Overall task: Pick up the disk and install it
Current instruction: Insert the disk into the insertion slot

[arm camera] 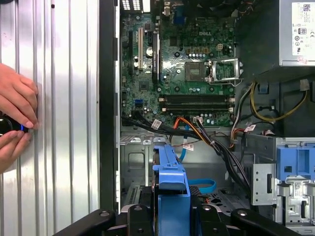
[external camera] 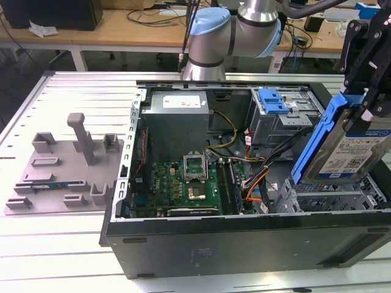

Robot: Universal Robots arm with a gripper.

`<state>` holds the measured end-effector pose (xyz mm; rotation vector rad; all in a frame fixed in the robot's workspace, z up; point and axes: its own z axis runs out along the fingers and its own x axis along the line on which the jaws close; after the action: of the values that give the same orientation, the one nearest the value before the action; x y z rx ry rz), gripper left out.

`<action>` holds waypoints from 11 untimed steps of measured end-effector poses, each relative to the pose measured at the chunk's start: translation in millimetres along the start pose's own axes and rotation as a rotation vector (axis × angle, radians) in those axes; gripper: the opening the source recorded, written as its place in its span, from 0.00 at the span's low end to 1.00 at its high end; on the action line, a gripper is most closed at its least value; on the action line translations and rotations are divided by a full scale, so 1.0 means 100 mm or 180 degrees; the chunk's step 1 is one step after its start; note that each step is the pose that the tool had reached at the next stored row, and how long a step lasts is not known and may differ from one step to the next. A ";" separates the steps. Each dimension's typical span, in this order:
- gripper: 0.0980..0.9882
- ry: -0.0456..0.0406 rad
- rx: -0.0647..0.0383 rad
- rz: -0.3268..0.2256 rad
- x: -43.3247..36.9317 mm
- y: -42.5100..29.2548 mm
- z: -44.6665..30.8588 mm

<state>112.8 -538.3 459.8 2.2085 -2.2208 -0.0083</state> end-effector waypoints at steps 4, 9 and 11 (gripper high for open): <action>0.30 -0.0001 0.0000 0.0000 0.000 -0.001 0.045; 0.30 -0.0001 0.0000 0.0009 0.012 -0.001 0.081; 0.30 -0.0001 0.0000 0.0011 0.014 -0.001 0.091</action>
<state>112.8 -539.7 450.7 2.2046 -2.2249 -0.0086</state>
